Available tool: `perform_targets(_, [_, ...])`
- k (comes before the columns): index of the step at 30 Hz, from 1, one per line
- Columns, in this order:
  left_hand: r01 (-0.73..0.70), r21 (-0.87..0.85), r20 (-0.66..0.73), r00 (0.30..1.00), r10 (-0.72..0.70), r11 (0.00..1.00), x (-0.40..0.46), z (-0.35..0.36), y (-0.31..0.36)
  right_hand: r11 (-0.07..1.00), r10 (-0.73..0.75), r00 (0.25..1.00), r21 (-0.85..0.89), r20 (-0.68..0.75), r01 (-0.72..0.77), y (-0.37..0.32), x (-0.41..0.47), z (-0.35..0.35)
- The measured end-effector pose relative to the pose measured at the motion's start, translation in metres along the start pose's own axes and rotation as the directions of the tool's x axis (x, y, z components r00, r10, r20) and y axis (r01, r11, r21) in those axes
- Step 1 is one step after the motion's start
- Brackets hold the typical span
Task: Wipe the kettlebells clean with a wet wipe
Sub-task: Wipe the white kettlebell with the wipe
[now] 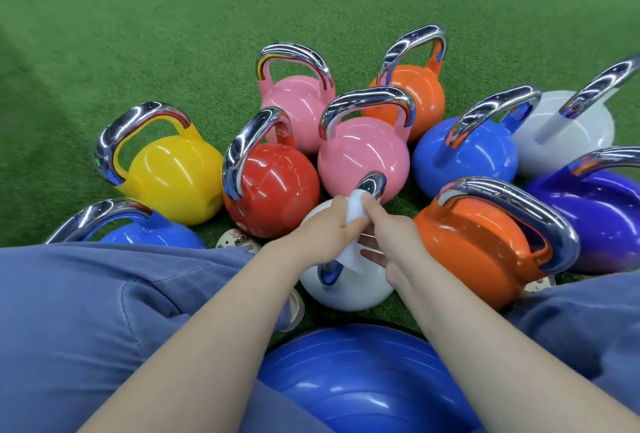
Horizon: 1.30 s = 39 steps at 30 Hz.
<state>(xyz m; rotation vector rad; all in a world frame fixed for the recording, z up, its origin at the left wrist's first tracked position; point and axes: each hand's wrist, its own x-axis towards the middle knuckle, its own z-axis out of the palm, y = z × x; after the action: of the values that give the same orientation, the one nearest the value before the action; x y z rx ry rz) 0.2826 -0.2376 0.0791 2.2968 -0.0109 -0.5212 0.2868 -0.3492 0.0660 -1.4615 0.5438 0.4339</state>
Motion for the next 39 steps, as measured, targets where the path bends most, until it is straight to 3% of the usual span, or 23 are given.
perform_targets(6, [-0.001,-0.011,0.010,1.000,0.001,1.000,-0.013,0.003,-0.012,0.979,-0.170,0.984,-0.120,-0.060,0.162,0.016,-0.016,0.005])
perform_targets(11, [-0.047,0.028,-0.203,0.978,0.052,0.999,-0.038,0.028,-0.021,0.936,-0.275,0.961,-0.218,0.034,0.276,0.034,-0.037,0.007])
perform_targets(15, [-0.054,0.098,-0.276,0.958,0.079,0.994,-0.047,0.044,-0.035,0.857,-0.414,0.908,-0.306,0.068,0.414,0.059,-0.041,0.008])
perform_targets(22, [-0.138,0.154,-0.221,0.960,0.170,0.978,-0.047,0.056,-0.074,0.724,-0.466,0.870,-0.495,0.163,0.480,0.084,-0.033,-0.001])
perform_targets(27, [-0.024,0.328,-0.136,0.988,0.073,0.944,-0.043,0.062,-0.081,0.632,-0.457,0.867,-0.614,0.199,0.474,0.093,-0.030,-0.002])
perform_targets(32, [-0.033,0.385,-0.111,0.990,0.082,0.922,-0.037,0.063,-0.086,0.615,-0.484,0.857,-0.629,0.174,0.475,0.092,-0.029,-0.002])
perform_targets(39, [0.010,0.602,0.008,1.000,-0.019,0.798,-0.026,0.063,-0.098,0.589,-0.420,0.882,-0.675,0.212,0.443,0.091,-0.023,-0.001])
